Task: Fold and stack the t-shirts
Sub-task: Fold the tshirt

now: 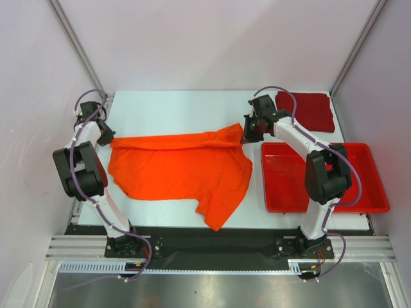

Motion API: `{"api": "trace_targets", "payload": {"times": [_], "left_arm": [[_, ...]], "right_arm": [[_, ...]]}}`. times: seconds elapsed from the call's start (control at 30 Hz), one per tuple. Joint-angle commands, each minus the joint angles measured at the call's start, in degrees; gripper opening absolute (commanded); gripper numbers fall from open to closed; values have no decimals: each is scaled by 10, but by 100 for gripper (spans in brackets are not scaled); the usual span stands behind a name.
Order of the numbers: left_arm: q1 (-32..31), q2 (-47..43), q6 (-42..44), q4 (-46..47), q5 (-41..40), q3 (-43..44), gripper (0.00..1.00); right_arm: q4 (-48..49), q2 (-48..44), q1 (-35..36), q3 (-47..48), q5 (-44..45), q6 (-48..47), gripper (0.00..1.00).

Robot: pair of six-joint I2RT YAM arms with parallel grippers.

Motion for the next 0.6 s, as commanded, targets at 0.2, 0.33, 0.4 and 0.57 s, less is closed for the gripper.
{"api": "trace_targets", "payload": {"times": [0.2,0.33,0.4,0.57], "left_arm": [[-3,-23,-8,27,-27,-37,0],[-4,-22,-11,26,-35,-45,0],[-4,-22,-11,26,-37,-46,0],[-5,-17,-13,25,-39,-50,1]], "right_arm": [[1,-24,1,-17,-8,-11,0],[6,-25,3,-31,-8,-12,0],[8,-22,6,-35,-9,-13,0],[11,-16,16,-44,-15,-11,0]]}}
